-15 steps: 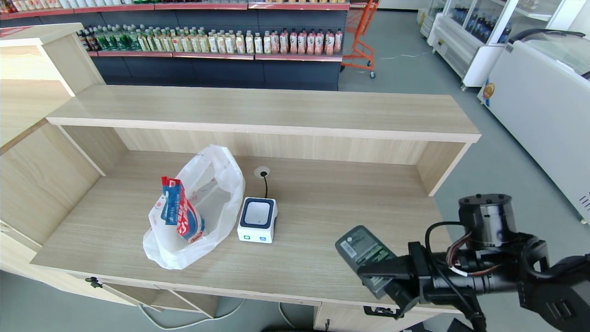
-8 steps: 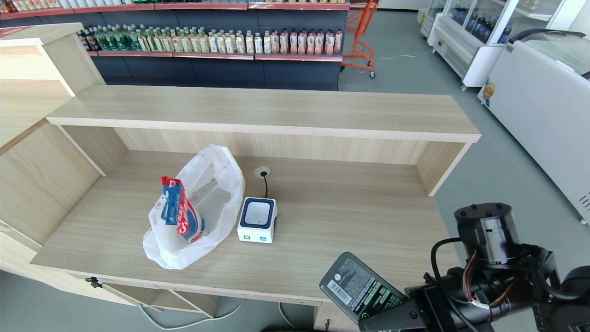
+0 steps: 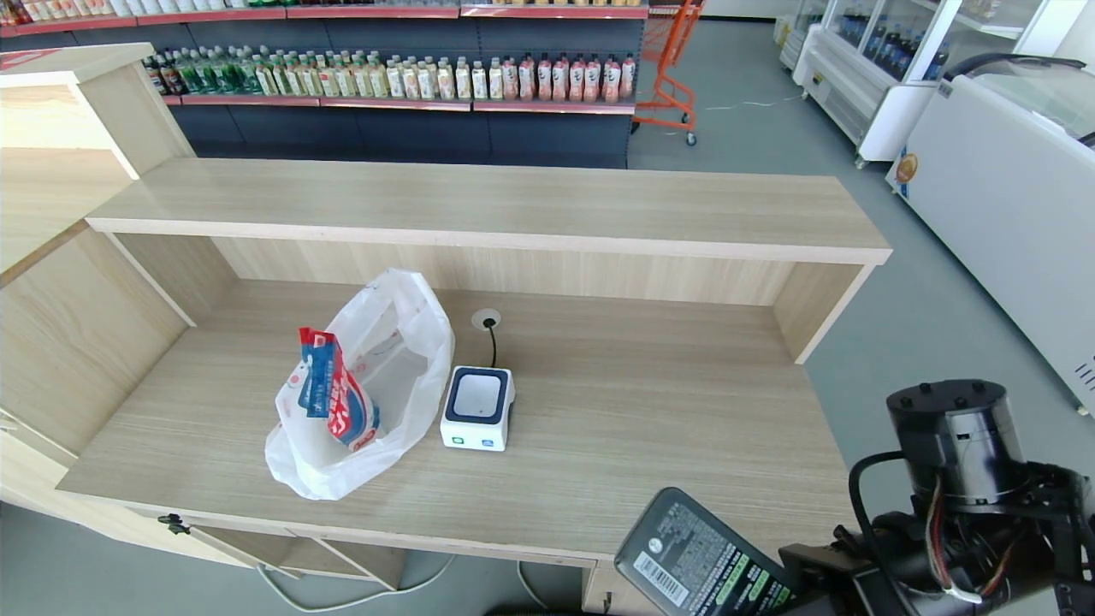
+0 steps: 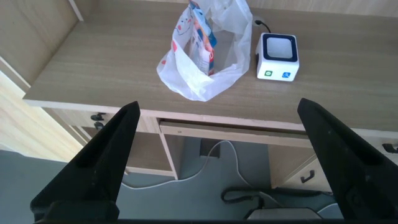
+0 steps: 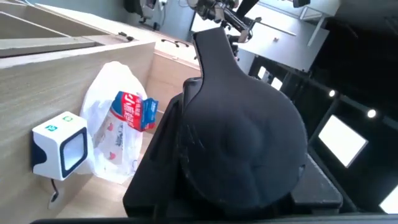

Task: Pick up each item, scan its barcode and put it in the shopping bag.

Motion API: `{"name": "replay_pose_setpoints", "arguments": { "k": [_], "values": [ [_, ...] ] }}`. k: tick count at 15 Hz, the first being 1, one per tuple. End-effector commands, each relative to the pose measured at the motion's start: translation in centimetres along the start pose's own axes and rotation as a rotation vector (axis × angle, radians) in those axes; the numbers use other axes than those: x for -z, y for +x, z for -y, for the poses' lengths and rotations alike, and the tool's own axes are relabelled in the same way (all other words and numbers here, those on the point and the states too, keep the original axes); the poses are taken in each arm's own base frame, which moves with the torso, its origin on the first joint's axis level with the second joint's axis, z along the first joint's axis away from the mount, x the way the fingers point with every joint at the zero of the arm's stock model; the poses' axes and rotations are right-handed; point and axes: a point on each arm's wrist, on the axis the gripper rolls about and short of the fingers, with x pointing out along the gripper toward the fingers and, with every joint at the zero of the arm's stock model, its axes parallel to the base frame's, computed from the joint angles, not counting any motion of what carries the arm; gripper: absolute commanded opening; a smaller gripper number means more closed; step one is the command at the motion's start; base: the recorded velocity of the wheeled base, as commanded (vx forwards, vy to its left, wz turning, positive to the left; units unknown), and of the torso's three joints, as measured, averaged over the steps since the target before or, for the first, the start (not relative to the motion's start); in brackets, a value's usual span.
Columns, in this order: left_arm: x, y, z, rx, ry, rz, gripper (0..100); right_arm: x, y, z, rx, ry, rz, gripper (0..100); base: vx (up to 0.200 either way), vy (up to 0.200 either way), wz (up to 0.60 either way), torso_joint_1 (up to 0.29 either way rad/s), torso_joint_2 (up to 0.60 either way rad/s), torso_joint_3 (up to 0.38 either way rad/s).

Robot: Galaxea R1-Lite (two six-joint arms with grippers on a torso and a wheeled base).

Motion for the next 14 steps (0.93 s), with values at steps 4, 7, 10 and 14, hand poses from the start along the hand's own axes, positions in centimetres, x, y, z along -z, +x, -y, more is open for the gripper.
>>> {"name": "replay_pose_setpoints", "arguments": {
  "k": [4,7,10,14],
  "values": [
    [0.00,0.00,0.00,0.000,0.000,0.001,100,-0.41,-0.25,0.42,-0.002,-0.011,0.009,0,0.000,0.000,0.00,0.000,0.00,0.000],
    [0.00,0.00,0.00,0.000,0.000,0.001,100,-0.36,-0.29,0.45,-0.003,-0.014,0.006,0,0.000,0.000,0.00,0.000,0.00,0.000],
    [0.00,0.00,0.00,0.000,0.000,0.001,100,-0.36,-0.35,0.58,-0.004,-0.016,0.004,0,0.000,0.000,0.00,0.000,0.00,0.000],
    [0.00,0.00,0.00,0.000,0.000,0.001,100,-0.42,-0.44,0.75,-0.003,-0.020,0.003,0,0.000,0.000,0.00,0.000,0.00,0.000]
  ]
}}
